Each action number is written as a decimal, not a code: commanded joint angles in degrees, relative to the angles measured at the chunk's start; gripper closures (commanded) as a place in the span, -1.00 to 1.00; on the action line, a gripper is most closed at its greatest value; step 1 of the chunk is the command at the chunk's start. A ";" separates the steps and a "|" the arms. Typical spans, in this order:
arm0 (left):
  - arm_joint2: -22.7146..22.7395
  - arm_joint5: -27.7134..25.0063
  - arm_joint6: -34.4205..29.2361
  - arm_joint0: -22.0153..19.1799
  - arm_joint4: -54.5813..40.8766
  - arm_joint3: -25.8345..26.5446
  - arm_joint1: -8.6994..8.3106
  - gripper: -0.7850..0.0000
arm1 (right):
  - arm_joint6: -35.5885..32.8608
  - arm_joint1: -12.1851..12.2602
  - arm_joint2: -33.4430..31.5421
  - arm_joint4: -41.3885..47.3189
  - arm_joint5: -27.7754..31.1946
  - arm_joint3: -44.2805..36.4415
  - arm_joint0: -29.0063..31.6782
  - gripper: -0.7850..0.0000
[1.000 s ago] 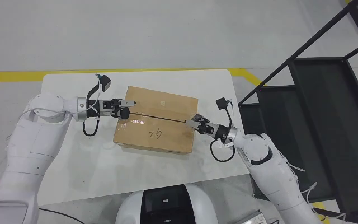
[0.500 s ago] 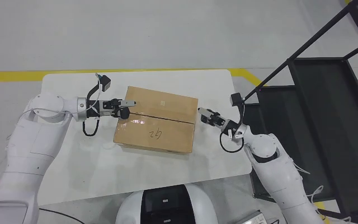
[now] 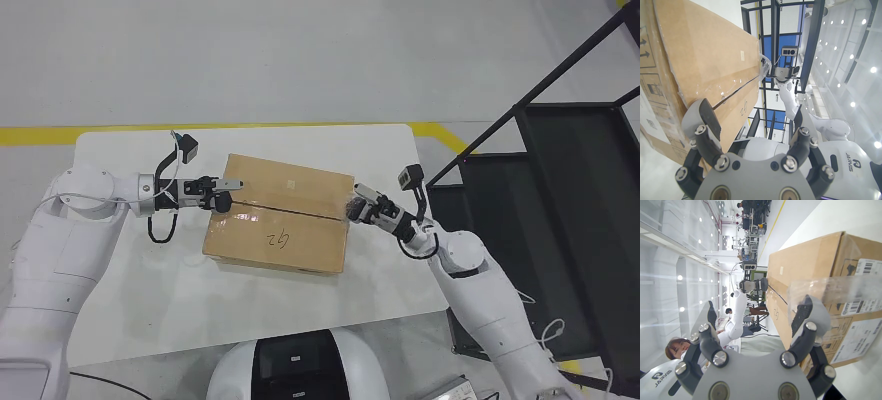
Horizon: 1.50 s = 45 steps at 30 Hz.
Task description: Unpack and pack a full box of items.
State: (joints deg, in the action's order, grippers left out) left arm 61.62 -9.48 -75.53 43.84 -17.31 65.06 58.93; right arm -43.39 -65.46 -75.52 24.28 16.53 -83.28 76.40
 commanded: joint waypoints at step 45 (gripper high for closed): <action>0.00 0.00 0.00 0.00 0.00 0.00 0.00 -1.00 | 12.24 1.62 -6.47 -25.65 -13.94 -23.95 10.82 1.00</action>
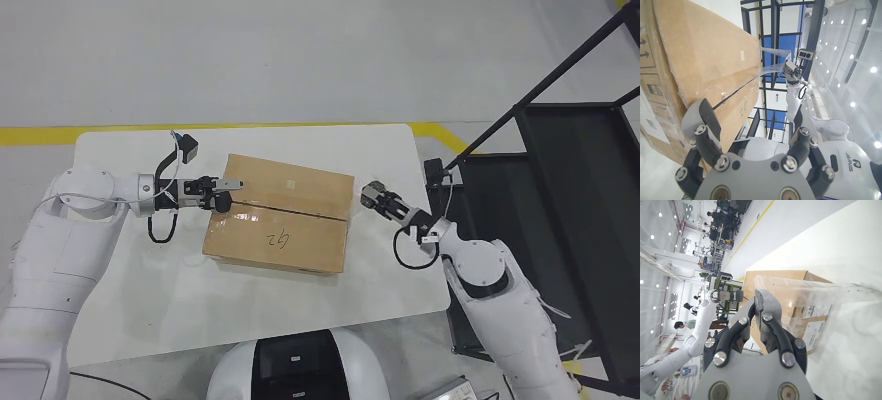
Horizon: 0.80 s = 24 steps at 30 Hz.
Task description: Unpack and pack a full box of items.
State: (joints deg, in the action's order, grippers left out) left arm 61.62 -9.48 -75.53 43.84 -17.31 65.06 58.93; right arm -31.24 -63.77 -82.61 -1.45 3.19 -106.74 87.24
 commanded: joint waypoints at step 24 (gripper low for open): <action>0.81 1.43 2.25 2.24 0.65 2.93 -0.50 -1.00 | 9.16 -3.09 18.17 -6.13 -11.52 4.71 -9.55 1.00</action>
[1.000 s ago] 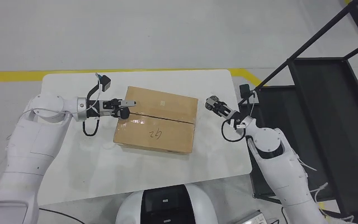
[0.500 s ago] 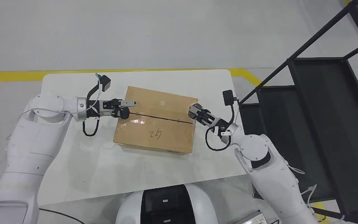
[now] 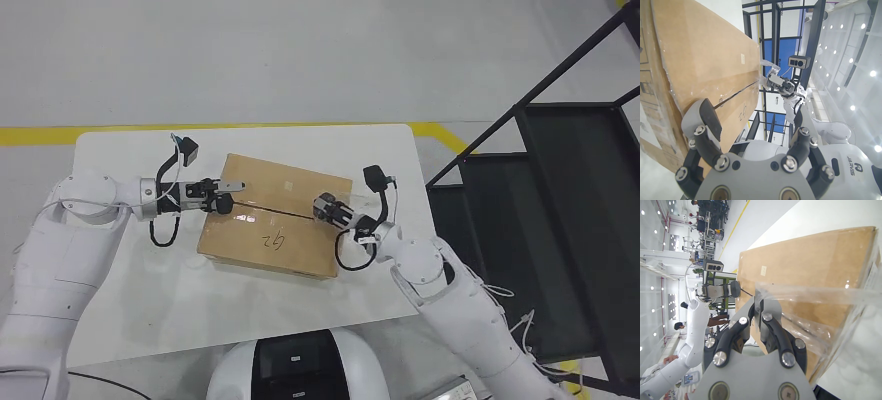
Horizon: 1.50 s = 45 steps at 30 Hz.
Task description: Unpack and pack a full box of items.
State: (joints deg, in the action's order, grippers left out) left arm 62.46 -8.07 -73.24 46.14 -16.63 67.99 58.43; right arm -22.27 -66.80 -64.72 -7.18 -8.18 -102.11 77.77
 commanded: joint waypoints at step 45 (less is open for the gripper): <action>8.77 0.64 15.01 6.14 6.19 4.02 -2.45 -1.00 | -7.28 -1.94 8.30 -12.31 -0.65 -1.64 -5.57 -1.00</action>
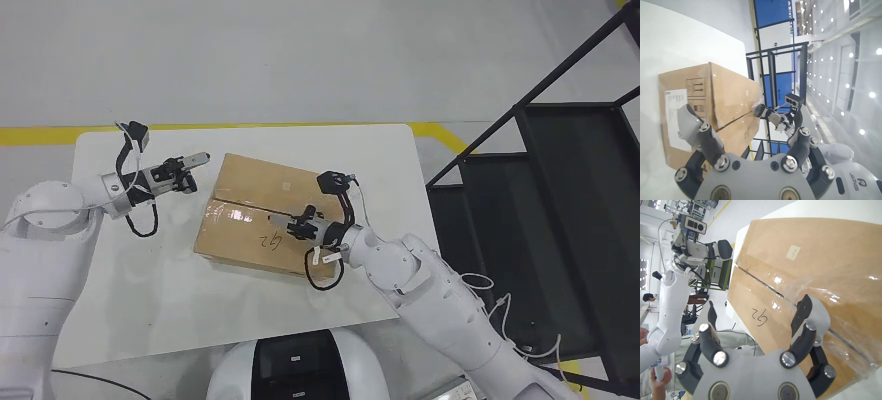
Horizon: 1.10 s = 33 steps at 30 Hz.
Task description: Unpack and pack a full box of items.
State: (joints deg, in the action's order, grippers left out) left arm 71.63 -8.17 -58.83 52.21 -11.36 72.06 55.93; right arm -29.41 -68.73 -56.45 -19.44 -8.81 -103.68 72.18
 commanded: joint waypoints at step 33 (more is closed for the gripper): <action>-15.46 -4.08 -13.43 -12.11 -8.94 -12.48 5.42 -1.00 | -4.60 -0.60 -2.85 8.79 7.72 2.83 -1.30 -1.00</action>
State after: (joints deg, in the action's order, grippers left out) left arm 56.39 -12.10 -72.25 40.29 -20.18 59.86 61.23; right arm -33.91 -69.33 -59.36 -10.69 -1.50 -100.62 70.79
